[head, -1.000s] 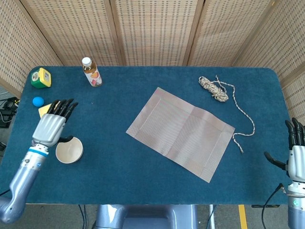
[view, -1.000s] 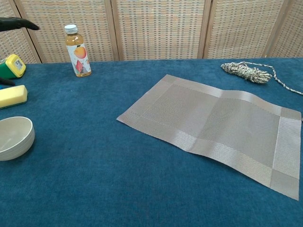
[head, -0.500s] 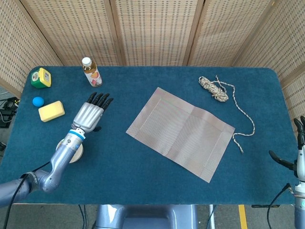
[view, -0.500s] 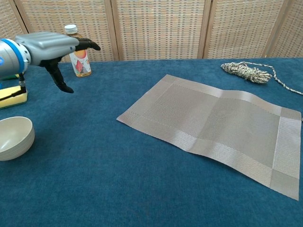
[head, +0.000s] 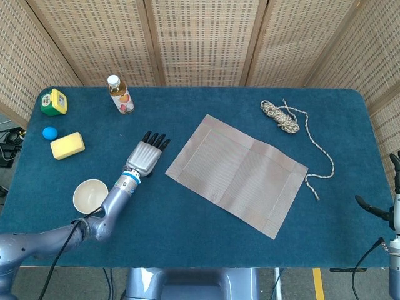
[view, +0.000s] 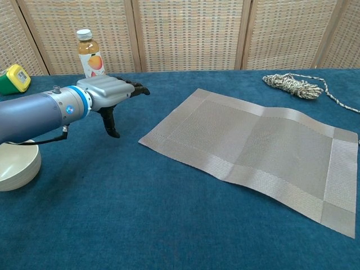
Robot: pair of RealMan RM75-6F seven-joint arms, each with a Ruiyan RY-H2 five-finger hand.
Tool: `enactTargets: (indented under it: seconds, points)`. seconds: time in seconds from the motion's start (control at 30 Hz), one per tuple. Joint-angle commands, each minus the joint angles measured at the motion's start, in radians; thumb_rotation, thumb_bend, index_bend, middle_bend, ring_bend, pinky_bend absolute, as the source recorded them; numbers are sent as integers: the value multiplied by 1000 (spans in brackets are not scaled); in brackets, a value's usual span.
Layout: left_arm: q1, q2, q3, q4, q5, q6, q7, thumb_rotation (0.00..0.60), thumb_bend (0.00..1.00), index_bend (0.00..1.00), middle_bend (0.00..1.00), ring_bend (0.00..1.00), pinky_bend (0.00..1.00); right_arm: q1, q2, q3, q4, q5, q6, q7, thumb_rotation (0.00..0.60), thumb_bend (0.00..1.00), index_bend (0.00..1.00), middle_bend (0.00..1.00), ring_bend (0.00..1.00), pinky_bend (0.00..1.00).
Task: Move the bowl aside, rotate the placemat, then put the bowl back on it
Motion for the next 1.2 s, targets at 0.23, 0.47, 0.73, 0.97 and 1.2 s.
enactTargets:
  seconds: [0.23, 0.47, 0.73, 0.97, 1.2]
  points:
    - [-60, -98, -2, 125, 13, -42, -44, 600, 149, 34, 0, 0, 0, 1, -1, 8, 13, 13, -14, 22, 600, 196, 0, 0, 0, 0]
    - [-84, -142, 5, 189, 18, -58, -50, 600, 151, 46, 0, 0, 0, 3, -3, 14, 20, 22, -22, 32, 600, 196, 0, 0, 0, 0]
    - [-106, -183, 17, 239, 57, -61, -70, 600, 248, 85, 0, 0, 0, 2, -4, 22, 23, 29, -22, 38, 600, 197, 0, 0, 0, 0]
    - [-107, -217, 19, 274, 164, 6, -182, 600, 444, 140, 0, 0, 0, 0, -1, 23, 20, 25, -23, 51, 600, 196, 0, 0, 0, 0]
    - [-109, -254, 17, 336, 219, 41, -246, 600, 470, 163, 0, 0, 0, -1, 3, 21, 12, 21, -27, 61, 600, 196, 0, 0, 0, 0]
